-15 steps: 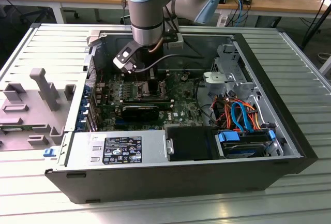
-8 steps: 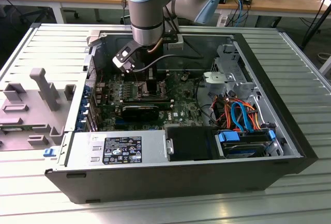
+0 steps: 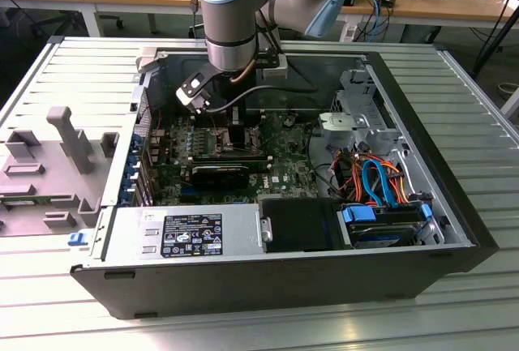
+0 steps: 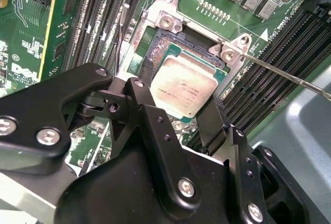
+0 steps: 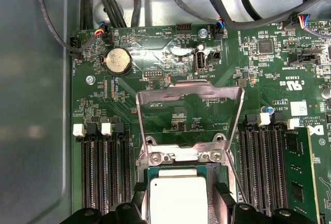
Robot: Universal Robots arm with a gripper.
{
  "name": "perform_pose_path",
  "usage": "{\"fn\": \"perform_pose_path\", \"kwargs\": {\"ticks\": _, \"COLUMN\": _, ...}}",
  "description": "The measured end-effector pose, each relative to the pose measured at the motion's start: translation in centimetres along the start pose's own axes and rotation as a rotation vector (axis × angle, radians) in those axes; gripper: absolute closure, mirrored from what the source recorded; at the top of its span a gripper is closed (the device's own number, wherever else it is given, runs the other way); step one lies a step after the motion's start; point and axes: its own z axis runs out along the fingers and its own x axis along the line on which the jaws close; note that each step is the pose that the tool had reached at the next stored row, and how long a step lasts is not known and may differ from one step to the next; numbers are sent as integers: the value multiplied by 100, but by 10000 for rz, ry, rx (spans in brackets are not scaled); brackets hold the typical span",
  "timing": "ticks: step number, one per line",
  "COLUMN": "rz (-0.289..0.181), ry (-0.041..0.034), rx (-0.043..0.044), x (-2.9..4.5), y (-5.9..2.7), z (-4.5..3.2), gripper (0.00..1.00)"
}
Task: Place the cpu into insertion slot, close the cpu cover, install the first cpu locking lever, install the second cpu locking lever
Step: 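Place the cpu into insertion slot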
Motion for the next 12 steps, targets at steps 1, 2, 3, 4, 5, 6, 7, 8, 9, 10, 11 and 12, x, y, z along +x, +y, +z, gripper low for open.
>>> {"fn": "perform_pose_path", "kwargs": {"ticks": 1, "rz": 0, "ry": 0, "rx": 0, "x": 0, "y": 0, "z": 0, "gripper": 39}}
{"fn": "perform_pose_path", "kwargs": {"ticks": 2, "rz": 0, "ry": 0, "rx": 0, "x": 0, "y": 0, "z": 0, "gripper": 39}}
{"fn": "perform_pose_path", "kwargs": {"ticks": 3, "rz": 0, "ry": 0, "rx": 0, "x": 0, "y": 0, "z": 0, "gripper": 39}}
{"fn": "perform_pose_path", "kwargs": {"ticks": 4, "rz": 0, "ry": -2, "rx": 1, "x": 0, "y": 0, "z": 0, "gripper": 40}}
{"fn": "perform_pose_path", "kwargs": {"ticks": 5, "rz": 1, "ry": -1, "rx": 0, "x": 0, "y": 0, "z": 0, "gripper": 46}}
{"fn": "perform_pose_path", "kwargs": {"ticks": 6, "rz": 1, "ry": -1, "rx": 1, "x": 0, "y": 0, "z": 0, "gripper": 46}}
{"fn": "perform_pose_path", "kwargs": {"ticks": 7, "rz": 1, "ry": -1, "rx": 0, "x": 0, "y": 0, "z": 0, "gripper": 46}}
{"fn": "perform_pose_path", "kwargs": {"ticks": 8, "rz": 1, "ry": 0, "rx": 0, "x": 0, "y": 0, "z": 0, "gripper": 46}}
{"fn": "perform_pose_path", "kwargs": {"ticks": 9, "rz": 2, "ry": 0, "rx": 0, "x": 0, "y": 0, "z": 0, "gripper": 46}}
{"fn": "perform_pose_path", "kwargs": {"ticks": 10, "rz": 2, "ry": 0, "rx": 0, "x": 0, "y": 0, "z": 0, "gripper": 46}}
{"fn": "perform_pose_path", "kwargs": {"ticks": 11, "rz": 3, "ry": 0, "rx": -1, "x": 0, "y": 0, "z": 0, "gripper": 46}}
{"fn": "perform_pose_path", "kwargs": {"ticks": 12, "rz": 2, "ry": -7, "rx": -1, "x": 1, "y": 0, "z": 1, "gripper": 46}}
